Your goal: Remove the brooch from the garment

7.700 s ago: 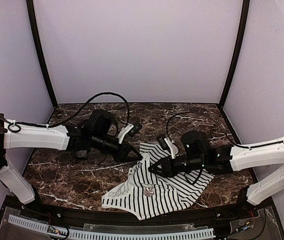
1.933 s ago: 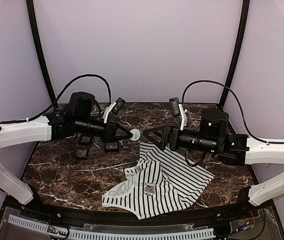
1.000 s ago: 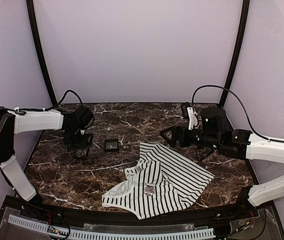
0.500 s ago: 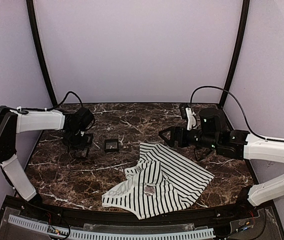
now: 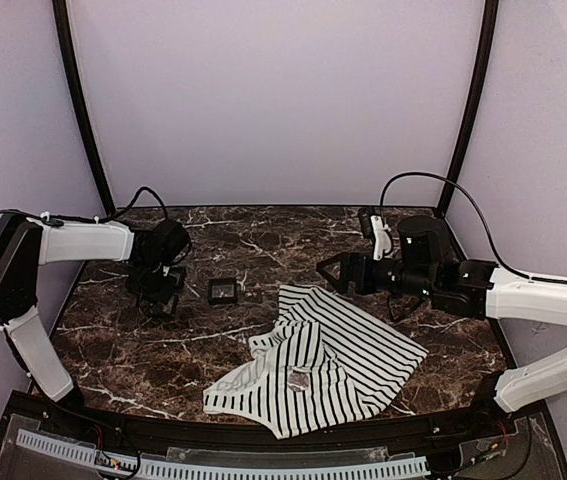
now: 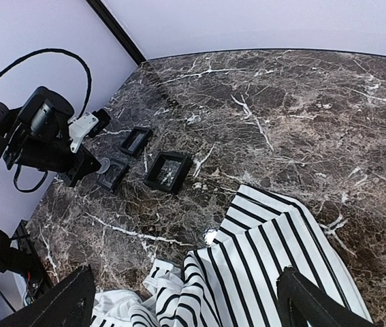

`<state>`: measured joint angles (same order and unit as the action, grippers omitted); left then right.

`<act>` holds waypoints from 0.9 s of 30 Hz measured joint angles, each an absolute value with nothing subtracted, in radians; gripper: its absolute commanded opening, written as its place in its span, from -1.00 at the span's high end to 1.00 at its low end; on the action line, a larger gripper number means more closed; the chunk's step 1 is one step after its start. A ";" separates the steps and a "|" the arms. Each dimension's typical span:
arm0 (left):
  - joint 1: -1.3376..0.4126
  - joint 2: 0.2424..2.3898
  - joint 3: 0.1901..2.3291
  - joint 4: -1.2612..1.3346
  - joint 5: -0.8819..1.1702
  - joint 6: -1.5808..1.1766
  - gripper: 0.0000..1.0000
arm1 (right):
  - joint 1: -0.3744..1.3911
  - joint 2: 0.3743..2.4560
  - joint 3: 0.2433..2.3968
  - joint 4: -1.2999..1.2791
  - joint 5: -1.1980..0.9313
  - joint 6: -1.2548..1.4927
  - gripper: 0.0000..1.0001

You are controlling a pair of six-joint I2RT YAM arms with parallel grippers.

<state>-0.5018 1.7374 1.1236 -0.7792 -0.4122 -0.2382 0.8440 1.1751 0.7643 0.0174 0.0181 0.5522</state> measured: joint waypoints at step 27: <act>-0.502 1.709 1.111 -0.784 -0.284 -0.239 -0.57 | 0.841 1.180 0.764 0.004 -0.031 0.539 -0.75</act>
<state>-0.5018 1.7092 1.1107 -0.7841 -0.2840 -0.2394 0.8410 1.1805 0.7639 0.0044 -0.0315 0.5392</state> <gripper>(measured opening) 0.706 0.887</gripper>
